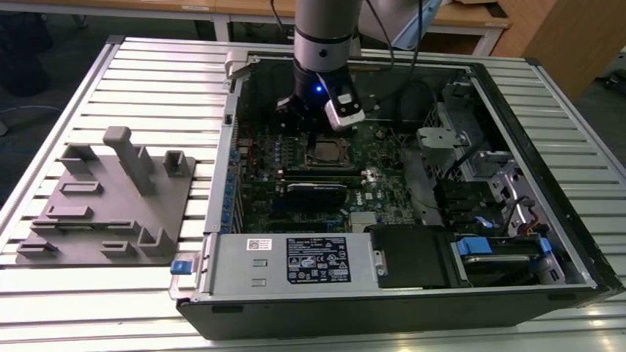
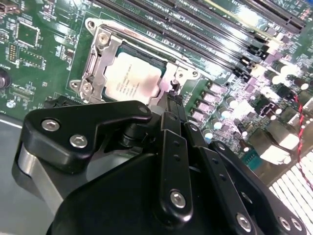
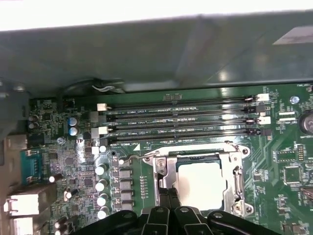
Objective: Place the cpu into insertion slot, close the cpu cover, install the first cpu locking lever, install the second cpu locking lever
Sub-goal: 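Close the cpu cover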
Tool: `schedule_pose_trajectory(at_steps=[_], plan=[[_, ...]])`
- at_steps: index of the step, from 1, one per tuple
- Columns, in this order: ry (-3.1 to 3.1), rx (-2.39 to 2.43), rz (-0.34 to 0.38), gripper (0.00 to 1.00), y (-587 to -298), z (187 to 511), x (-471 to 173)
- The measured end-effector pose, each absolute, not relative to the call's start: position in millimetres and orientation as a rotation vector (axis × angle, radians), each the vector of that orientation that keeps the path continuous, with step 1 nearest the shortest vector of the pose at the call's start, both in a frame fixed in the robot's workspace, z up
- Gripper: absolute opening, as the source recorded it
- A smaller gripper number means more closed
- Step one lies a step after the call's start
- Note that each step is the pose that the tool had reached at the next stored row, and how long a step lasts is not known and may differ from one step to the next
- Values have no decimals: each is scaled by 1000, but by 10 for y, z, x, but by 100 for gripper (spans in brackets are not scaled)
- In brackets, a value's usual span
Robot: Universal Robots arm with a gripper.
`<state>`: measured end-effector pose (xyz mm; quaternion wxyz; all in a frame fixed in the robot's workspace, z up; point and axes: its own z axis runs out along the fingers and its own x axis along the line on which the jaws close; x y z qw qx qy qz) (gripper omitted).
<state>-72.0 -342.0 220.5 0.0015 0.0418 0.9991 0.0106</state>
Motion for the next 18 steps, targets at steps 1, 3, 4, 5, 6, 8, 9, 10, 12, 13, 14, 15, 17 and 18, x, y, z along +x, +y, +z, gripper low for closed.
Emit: schedule_pose_trajectory(at_steps=[1, 3, 4, 5, 6, 8, 9, 10, 12, 13, 14, 15, 17, 18], plan=[[3136, 131, 34, 11, -3420, 2207, -720], [3135, 131, 34, 11, -3419, 2207, -720], [3135, 131, 34, 11, -3419, 2207, -720], [3135, 131, 34, 11, -3420, 2207, -719], [3136, 131, 33, 11, -3420, 2208, -714], [3136, 131, 33, 11, -3420, 2208, -683], [3136, 131, 33, 11, -3420, 2208, -662], [3136, 131, 33, 11, -3420, 2207, -639], [3136, 131, 33, 11, -3420, 2207, -586], [3136, 131, 33, 11, -3420, 2207, -555], [3136, 131, 33, 11, -3420, 2208, -523], [3136, 131, 32, 11, -3420, 2207, -494], [3136, 131, 32, 11, -3420, 2207, -443], [3136, 131, 31, 11, -3420, 2207, -428]])
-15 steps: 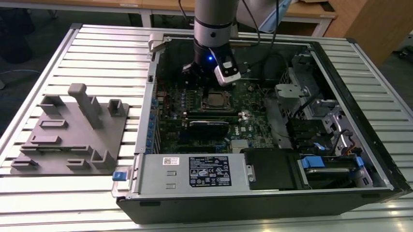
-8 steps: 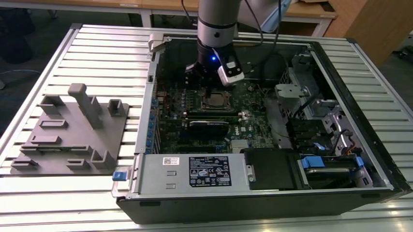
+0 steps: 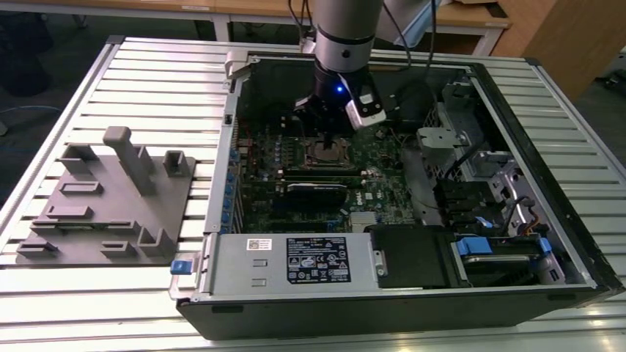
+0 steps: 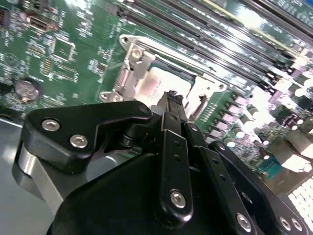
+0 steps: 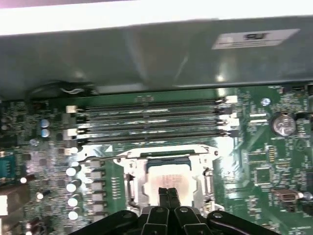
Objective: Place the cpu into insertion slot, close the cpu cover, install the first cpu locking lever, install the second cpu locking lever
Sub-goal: 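Close the cpu cover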
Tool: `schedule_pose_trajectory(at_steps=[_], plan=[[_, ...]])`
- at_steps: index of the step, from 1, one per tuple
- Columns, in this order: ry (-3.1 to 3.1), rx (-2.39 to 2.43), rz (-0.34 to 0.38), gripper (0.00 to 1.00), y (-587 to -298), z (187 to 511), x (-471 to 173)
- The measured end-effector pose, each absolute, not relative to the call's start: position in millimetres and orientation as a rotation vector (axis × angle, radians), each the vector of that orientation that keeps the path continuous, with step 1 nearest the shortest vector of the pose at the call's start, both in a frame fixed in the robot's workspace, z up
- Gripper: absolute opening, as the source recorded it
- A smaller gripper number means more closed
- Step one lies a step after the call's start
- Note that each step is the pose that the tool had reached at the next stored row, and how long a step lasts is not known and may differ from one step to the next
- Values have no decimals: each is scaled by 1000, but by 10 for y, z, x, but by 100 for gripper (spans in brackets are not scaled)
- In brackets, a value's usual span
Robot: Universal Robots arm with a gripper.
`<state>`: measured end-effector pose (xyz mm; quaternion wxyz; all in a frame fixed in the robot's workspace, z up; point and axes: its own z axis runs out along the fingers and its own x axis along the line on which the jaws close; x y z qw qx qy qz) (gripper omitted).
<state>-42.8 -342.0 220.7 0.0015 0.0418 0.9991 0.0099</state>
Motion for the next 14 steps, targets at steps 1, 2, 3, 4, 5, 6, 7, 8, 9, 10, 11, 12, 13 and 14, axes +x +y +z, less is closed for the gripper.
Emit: schedule_pose_trajectory(at_steps=[1, 2, 3, 4, 5, 6, 7, 8, 9, 10, 11, 12, 13, 14], plan=[[3136, 131, 31, 11, -3420, 2207, -423], [3136, 131, 31, 11, -3420, 2207, -423], [3136, 131, 31, 11, -3420, 2207, -423], [3135, 131, 31, 11, -3420, 2207, -423], [3129, 131, 31, 11, -3420, 2207, -424], [3122, 130, 31, 11, -3420, 2206, -425], [3116, 130, 32, 11, -3419, 2205, -426], [3114, 130, 32, 11, -3419, 2204, -426], [3113, 131, 32, 11, -3419, 2204, -426], [3113, 139, 30, 11, -3420, 2204, -426], [3111, 164, 28, 11, -3420, 2203, -427], [3110, 192, 27, 11, -3420, 2201, -427], [3108, 215, 26, 11, -3420, 2201, -427], [3107, 230, 26, 11, -3420, 2200, -427]])
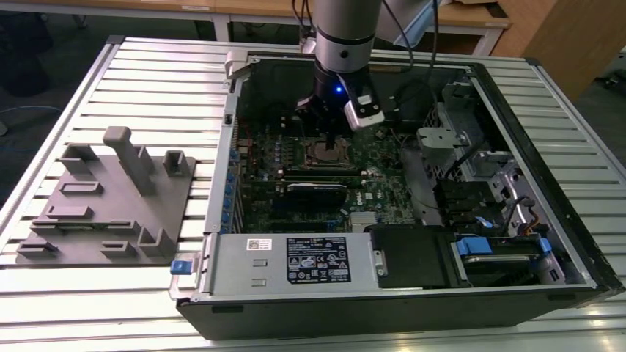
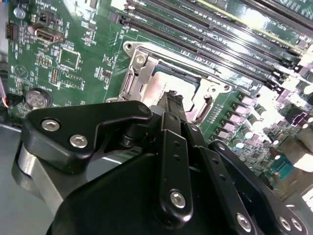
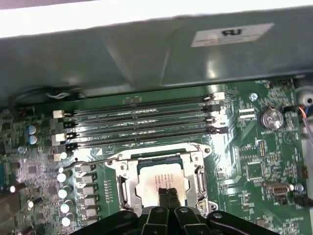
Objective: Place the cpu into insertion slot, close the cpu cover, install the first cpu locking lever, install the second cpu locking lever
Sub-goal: 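Close the cpu cover, then install the first cpu locking lever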
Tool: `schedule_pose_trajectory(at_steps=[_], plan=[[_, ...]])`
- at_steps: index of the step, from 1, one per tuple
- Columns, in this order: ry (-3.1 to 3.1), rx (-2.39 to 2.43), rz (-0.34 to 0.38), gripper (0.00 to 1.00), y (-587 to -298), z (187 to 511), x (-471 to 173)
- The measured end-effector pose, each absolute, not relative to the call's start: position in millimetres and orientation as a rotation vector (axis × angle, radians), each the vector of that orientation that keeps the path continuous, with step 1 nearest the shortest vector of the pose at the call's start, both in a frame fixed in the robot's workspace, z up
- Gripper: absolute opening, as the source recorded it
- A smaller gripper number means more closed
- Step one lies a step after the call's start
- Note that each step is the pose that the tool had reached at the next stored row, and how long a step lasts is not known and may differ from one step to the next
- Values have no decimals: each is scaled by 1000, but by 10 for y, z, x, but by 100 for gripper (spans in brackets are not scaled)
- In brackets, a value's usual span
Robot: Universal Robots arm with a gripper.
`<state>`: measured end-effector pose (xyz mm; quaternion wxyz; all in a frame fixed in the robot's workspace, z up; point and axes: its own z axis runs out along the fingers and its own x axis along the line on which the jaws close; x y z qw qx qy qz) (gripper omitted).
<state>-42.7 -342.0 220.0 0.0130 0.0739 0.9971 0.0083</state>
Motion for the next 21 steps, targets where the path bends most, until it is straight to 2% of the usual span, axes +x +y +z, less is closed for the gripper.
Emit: schedule_pose_trajectory(at_steps=[21], plan=[[3107, 233, 26, 11, -3420, 2238, -427]])
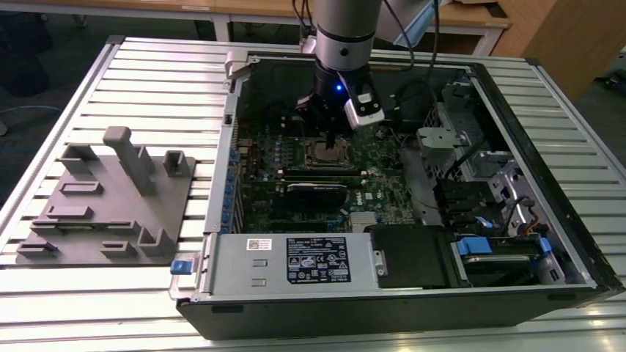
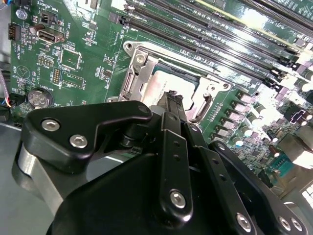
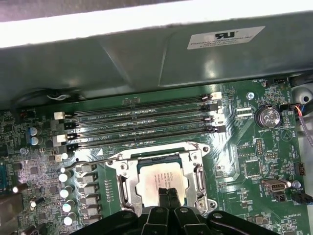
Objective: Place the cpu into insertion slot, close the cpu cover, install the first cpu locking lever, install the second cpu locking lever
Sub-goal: 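Install the first cpu locking lever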
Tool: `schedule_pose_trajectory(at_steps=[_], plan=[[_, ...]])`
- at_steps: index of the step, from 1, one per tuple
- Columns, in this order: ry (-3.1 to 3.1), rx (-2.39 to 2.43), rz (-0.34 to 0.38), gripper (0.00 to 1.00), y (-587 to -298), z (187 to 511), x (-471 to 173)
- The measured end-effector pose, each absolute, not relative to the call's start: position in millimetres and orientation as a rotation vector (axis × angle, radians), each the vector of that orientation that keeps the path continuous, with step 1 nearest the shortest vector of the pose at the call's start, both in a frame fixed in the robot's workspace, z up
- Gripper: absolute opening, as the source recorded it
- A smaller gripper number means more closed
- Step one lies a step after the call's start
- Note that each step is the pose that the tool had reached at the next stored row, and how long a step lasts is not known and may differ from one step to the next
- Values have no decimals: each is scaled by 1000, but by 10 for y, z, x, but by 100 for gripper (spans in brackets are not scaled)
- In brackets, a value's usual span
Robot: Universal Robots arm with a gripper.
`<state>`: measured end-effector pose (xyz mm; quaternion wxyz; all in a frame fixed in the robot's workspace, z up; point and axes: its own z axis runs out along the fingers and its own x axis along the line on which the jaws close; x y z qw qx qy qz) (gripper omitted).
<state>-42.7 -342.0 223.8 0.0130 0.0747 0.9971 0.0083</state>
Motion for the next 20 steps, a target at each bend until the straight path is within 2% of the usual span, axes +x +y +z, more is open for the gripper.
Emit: schedule_pose_trajectory(at_steps=[20], plan=[[3107, 233, 26, 11, -3420, 2349, -427]])
